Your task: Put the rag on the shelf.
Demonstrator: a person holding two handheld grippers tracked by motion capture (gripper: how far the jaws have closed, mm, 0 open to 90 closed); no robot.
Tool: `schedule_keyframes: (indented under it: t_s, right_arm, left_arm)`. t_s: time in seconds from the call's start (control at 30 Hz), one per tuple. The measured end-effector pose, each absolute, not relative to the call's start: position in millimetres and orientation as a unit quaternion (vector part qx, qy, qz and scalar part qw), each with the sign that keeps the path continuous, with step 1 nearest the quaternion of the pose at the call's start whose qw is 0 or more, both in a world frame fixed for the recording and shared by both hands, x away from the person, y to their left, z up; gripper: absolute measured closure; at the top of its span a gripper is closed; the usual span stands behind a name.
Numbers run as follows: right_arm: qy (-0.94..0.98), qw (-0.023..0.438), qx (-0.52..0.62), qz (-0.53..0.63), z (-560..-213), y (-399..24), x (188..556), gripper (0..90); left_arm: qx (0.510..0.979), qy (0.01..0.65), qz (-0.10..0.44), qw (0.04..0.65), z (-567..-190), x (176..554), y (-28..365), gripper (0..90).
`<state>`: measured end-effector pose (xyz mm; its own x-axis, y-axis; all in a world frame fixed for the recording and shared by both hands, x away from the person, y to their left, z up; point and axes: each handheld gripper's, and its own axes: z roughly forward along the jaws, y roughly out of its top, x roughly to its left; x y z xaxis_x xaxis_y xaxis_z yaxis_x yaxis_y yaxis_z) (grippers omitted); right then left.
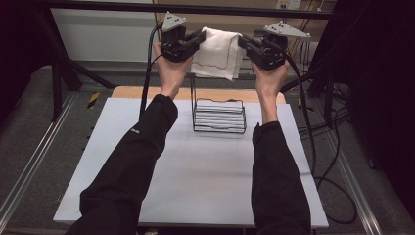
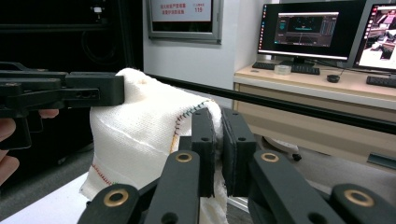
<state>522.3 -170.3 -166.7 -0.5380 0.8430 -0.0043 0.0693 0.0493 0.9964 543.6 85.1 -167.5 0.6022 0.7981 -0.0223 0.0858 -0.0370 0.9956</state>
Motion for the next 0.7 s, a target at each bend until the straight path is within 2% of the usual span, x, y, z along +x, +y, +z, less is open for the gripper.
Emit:
schedule_keyframes:
  t_s: [0.7]
  right_arm:
    - [0.666,0.318,0.363,0.569,-195.7,-177.6,521.0,84.8]
  left_arm:
    - [0.680,0.330,0.285,0.590,-200.7,540.3,78.5,82.7]
